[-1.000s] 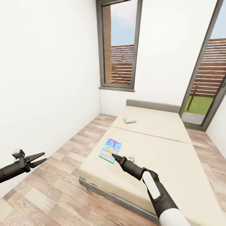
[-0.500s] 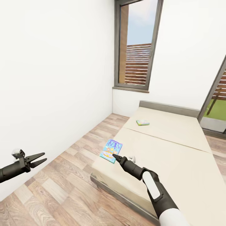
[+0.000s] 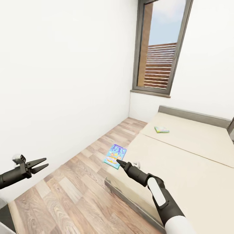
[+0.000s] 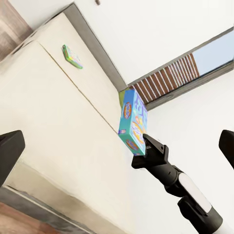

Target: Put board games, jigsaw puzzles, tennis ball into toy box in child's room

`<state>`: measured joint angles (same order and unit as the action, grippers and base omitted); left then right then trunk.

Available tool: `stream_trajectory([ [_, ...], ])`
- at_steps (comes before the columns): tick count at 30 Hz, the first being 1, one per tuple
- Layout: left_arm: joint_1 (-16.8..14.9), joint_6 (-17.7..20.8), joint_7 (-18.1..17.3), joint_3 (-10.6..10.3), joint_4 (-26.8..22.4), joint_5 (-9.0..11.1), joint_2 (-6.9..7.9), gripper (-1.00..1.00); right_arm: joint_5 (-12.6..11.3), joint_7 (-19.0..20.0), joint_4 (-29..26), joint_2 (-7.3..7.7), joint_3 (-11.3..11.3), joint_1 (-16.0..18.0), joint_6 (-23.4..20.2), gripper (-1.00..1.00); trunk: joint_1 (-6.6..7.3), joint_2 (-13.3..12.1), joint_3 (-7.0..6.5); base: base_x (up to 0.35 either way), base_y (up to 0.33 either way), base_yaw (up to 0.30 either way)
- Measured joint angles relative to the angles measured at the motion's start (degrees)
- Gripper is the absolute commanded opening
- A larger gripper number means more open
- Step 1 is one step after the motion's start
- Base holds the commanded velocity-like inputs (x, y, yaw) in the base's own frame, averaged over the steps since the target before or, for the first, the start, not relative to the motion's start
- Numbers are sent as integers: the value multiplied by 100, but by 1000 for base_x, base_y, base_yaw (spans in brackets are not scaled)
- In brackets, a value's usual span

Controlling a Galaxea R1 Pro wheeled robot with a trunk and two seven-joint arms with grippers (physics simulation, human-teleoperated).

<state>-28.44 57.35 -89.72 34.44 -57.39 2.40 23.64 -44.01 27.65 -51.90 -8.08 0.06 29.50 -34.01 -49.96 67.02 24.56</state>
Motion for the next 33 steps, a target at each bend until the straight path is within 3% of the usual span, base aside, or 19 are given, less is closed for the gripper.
stream_trajectory([
  [27, 0, -28, 0, 0, 0, 0, -18, 100, 8, -8, 0, 0, 7, 0, 6, -100, 593, -1084, -374, 0, 0, 278],
  [33, 0, -31, 0, 0, 0, 0, -24, 100, 17, -8, 0, -69, 8, 0, 6, -100, 725, -1325, -457, 0, 0, 278],
])
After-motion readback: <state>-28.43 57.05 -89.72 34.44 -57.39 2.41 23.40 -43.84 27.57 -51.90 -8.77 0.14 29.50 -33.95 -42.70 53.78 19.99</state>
